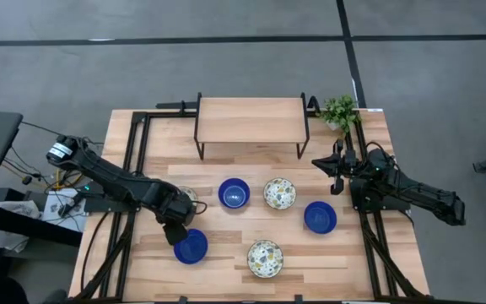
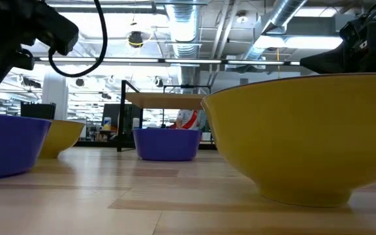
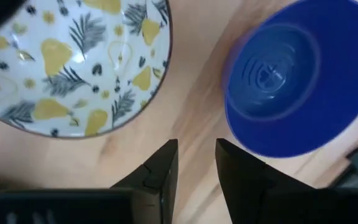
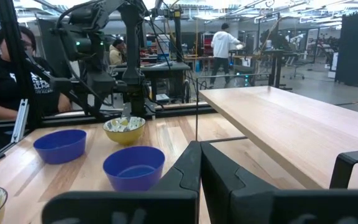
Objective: Pick & Place Mini bowls
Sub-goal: Put the top left patterned bowl on the shelf
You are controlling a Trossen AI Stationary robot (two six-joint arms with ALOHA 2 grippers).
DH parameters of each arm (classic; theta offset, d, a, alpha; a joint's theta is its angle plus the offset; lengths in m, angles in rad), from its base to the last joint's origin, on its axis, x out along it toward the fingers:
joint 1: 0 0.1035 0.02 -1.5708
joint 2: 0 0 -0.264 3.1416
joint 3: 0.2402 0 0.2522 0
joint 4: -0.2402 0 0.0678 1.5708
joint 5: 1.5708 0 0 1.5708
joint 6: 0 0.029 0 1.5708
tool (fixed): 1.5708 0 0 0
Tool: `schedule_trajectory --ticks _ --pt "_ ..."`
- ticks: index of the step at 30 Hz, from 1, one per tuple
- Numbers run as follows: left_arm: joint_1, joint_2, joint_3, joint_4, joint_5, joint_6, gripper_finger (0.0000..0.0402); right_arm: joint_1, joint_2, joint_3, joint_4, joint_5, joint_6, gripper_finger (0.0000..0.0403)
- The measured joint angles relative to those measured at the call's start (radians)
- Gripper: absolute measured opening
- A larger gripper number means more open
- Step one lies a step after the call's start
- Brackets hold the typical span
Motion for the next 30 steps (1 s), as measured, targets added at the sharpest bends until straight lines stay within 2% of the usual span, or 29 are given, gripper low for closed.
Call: schedule_trajectory --ticks 6,9,14,20,24,30 --pt "-0.023 0.000 0.000 0.000 -0.023 0.101 0.0106 0.000 0.000 0.000 0.000 0.000 0.000 0.0000" --pt "-0.034 0.000 0.000 0.000 -0.061 0.201 0.0106 0.000 0.000 0.000 0.000 0.000 0.000 0.0000" --pt "-0.036 0.000 0.000 0.000 -0.066 0.417 0.0106 0.000 0.000 0.000 0.000 0.000 0.000 0.0000" --pt "-0.036 0.000 0.000 0.000 -0.121 0.561 0.0106 0.000 0.000 0.000 0.000 0.000 0.000 0.0000" --pt "-0.036 0.000 0.000 0.000 -0.168 0.621 0.0106 0.000 0.000 0.000 0.000 0.000 0.000 0.0000" --pt "-0.036 -0.001 -0.020 0.008 -0.170 0.619 0.0106 0.000 0.000 0.000 0.000 0.000 0.000 0.0000"
